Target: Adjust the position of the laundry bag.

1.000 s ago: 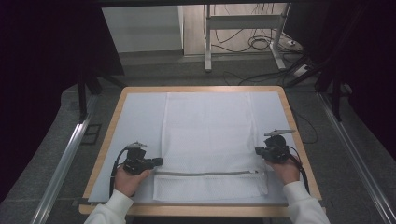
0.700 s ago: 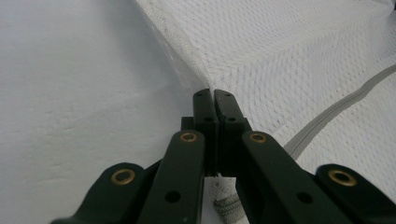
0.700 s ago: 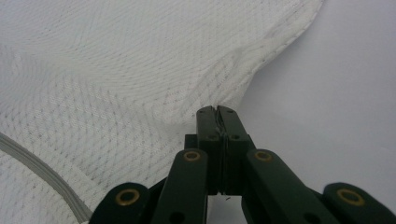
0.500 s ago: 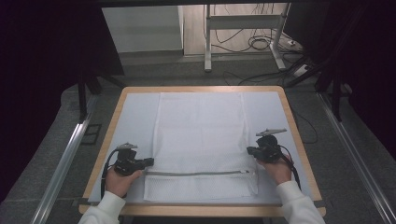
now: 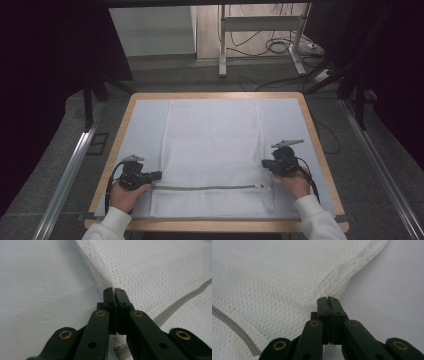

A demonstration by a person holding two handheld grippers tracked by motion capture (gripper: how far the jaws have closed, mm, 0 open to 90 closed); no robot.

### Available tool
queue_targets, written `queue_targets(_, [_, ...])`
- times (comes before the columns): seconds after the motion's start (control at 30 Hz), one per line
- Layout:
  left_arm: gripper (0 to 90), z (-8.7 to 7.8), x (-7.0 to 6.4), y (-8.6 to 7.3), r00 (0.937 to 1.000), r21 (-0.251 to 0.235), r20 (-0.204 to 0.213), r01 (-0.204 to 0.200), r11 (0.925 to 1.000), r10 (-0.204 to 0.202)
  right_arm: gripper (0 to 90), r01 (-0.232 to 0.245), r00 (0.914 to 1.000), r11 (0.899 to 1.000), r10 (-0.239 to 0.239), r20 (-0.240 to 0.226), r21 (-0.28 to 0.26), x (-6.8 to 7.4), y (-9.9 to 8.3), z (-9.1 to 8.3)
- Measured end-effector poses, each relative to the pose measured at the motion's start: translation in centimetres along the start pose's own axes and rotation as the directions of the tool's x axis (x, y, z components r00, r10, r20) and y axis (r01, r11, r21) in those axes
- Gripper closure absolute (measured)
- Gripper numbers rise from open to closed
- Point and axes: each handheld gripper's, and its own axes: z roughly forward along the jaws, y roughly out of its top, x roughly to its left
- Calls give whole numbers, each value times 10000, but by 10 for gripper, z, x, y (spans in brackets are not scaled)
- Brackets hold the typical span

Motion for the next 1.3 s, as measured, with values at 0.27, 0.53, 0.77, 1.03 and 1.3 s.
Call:
queue_targets(0.27, [898,-3,4,-4,10000,18,-66,42,10000,-41,877,123,9999,9999,-122,-95,49,6,1,3])
queue_targets(0.53, [897,-5,9,-6,9997,26,-193,131,9999,-131,876,105,9996,9999,-104,-274,27,8,1,6])
queue_targets(0.77, [897,-7,13,-8,9996,5,-229,190,9998,-189,876,255,9992,9996,-251,-311,107,14,2,10])
queue_targets(1.03, [896,-10,14,-9,9994,-34,-267,233,9997,-234,876,214,9990,9998,-213,-395,36,13,3,11])
queue_targets(1.3, [883,-10,14,-10,9991,-119,-338,236,9996,-240,872,260,9989,9996,-255,-401,105,14,3,13])
